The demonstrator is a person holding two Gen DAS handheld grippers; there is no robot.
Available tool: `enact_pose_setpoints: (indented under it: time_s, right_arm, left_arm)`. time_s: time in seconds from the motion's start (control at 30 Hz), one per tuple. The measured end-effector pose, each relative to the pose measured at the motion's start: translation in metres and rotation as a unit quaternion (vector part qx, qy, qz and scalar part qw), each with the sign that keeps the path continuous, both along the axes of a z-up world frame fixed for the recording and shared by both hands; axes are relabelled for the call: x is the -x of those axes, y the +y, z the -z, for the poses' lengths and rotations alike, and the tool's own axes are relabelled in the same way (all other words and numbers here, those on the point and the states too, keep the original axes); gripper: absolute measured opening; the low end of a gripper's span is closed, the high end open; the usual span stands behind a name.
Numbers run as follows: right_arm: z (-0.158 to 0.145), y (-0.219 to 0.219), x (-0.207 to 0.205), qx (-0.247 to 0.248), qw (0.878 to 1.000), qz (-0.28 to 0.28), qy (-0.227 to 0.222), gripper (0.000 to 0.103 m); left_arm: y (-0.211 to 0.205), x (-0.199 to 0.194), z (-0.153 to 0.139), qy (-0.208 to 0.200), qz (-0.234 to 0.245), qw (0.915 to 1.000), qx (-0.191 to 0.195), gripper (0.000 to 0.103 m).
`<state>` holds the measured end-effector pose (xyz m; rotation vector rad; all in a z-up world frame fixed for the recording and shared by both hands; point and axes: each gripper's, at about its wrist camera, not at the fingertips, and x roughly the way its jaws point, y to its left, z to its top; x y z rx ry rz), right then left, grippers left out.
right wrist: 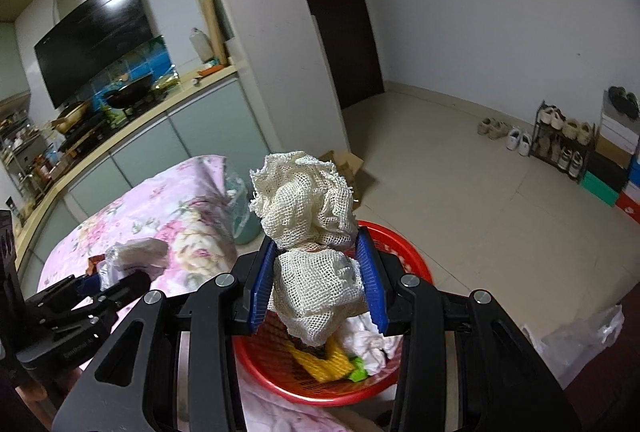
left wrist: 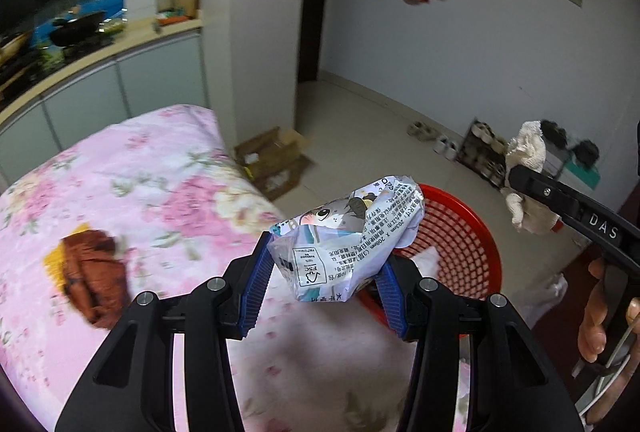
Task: Collect trash
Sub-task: 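Carry the wrapper and mesh cloths with both tools over the red basket, then open both tools to drop the wrapper and mesh cloths into the basket, then move both open tools back over the yellow pad and brown cloth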
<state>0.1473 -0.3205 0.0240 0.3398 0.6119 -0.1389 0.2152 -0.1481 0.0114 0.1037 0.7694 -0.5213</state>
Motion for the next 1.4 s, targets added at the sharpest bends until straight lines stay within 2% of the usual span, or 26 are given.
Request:
enact_pose_setpoints:
  time_s: [0.2, 0.4, 0.67, 0.77, 0.83, 1.0, 1.07, 1.2, 1.4]
  right_arm:
    - [0.005, -0.015, -0.002, -0.005, 1.0, 0.014, 0.01, 0.038]
    - [0.016, -0.024, -0.007, -0.012, 0.999, 0.023, 0.029, 0.038]
    - [0.033, -0.033, -0.017, -0.036, 0.998, 0.022, 0.054, 0.04]
    - [0.041, -0.037, -0.02, -0.048, 0.996, 0.023, 0.064, 0.046]
    - [0.043, -0.038, -0.02, -0.056, 0.996, 0.033, 0.065, 0.057]
    - [0.043, -0.043, -0.019, -0.064, 0.995, 0.036, 0.062, 0.06]
    - [0.041, -0.043, -0.018, -0.064, 0.995, 0.038, 0.059, 0.061]
    - [0.038, -0.043, -0.017, -0.063, 0.996, 0.039, 0.054, 0.062]
    - [0.035, -0.041, -0.015, -0.062, 0.996, 0.037, 0.048, 0.062]
  left_arm:
    - [-0.035, -0.012, 0.01, 0.03, 0.032, 0.999, 0.004, 0.047]
    - [-0.068, -0.021, 0.025, 0.048, 0.054, 0.9973, -0.011, 0.047]
    - [-0.09, -0.03, 0.047, 0.071, 0.061, 0.9951, -0.031, 0.048]
    - [-0.094, -0.034, 0.052, 0.079, 0.062, 0.9943, -0.036, 0.049]
    - [-0.096, -0.036, 0.054, 0.085, 0.064, 0.9938, -0.035, 0.05]
    - [-0.095, -0.041, 0.058, 0.093, 0.06, 0.9934, -0.031, 0.06]
    - [-0.092, -0.039, 0.055, 0.093, 0.059, 0.9936, -0.025, 0.07]
    - [-0.084, -0.034, 0.041, 0.075, 0.052, 0.9958, -0.011, 0.079]
    - [-0.06, -0.029, 0.015, 0.043, 0.031, 0.9986, 0.003, 0.081]
